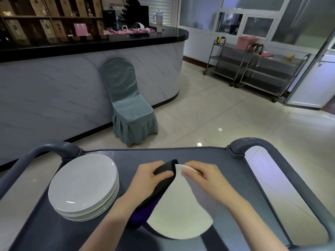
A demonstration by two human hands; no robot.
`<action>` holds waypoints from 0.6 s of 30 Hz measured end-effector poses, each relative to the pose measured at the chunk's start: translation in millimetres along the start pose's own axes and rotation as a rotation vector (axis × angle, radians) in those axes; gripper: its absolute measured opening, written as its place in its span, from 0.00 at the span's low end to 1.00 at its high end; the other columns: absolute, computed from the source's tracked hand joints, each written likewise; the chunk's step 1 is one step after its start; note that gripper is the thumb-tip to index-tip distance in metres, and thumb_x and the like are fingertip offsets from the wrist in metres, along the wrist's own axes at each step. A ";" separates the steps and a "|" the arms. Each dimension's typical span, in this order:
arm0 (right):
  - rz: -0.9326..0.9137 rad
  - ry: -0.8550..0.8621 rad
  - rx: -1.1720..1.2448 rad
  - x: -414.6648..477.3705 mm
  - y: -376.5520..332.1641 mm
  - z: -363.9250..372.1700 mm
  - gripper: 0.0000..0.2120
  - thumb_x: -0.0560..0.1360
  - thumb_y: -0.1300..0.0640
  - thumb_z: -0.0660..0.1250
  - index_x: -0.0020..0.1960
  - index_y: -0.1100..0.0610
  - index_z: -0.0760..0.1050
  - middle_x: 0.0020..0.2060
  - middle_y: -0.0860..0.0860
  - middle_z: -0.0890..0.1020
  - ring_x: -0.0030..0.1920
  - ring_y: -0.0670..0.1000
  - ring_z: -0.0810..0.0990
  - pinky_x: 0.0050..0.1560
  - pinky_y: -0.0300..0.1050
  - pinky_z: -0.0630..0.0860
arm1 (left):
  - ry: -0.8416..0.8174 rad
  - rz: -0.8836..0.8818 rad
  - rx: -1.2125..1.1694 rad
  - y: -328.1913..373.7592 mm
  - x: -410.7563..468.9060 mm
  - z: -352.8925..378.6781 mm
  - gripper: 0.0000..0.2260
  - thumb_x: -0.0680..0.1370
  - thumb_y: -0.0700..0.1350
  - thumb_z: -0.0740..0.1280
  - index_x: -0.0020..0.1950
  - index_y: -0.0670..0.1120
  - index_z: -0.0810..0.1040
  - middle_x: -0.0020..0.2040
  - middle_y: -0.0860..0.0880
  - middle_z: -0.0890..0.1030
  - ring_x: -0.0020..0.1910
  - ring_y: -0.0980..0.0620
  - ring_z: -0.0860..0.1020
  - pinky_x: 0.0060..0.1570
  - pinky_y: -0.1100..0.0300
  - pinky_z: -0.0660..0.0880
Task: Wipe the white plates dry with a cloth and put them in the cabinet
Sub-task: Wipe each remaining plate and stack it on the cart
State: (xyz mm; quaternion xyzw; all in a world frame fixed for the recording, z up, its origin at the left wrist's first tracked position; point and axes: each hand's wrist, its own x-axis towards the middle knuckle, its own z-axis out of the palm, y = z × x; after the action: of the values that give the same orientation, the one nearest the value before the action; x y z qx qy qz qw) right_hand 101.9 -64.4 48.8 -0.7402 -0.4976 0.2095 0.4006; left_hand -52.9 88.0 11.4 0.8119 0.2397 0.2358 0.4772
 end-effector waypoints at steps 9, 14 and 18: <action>0.128 0.398 0.390 -16.9 8.6 6.3 0.09 0.80 0.59 0.66 0.47 0.51 0.85 0.46 0.41 0.86 0.48 0.40 0.83 0.48 0.30 0.74 | 0.251 -0.259 -0.266 -6.6 -21.7 7.4 0.10 0.81 0.46 0.66 0.44 0.58 0.82 0.43 0.59 0.85 0.42 0.63 0.82 0.40 0.68 0.74; 0.045 0.236 0.299 -21.3 3.9 21.9 0.12 0.80 0.59 0.67 0.47 0.44 0.83 0.47 0.39 0.86 0.50 0.38 0.82 0.49 0.29 0.73 | 0.008 -0.050 -0.002 -0.2 -7.3 -9.7 0.07 0.76 0.48 0.71 0.38 0.55 0.80 0.35 0.59 0.82 0.36 0.63 0.78 0.38 0.73 0.70; 0.019 0.165 0.223 -19.4 1.5 22.6 0.09 0.80 0.56 0.68 0.47 0.44 0.84 0.47 0.38 0.86 0.49 0.40 0.82 0.49 0.29 0.73 | -0.089 -0.025 0.021 -0.3 -5.4 -6.9 0.07 0.76 0.48 0.71 0.38 0.56 0.80 0.35 0.58 0.82 0.35 0.63 0.77 0.38 0.72 0.71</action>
State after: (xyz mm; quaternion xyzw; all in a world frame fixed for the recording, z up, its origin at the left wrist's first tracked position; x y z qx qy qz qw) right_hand 78.5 -73.5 32.5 -0.7105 -0.4299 0.2056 0.5178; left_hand -61.3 89.3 13.3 0.8234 0.2309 0.1910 0.4820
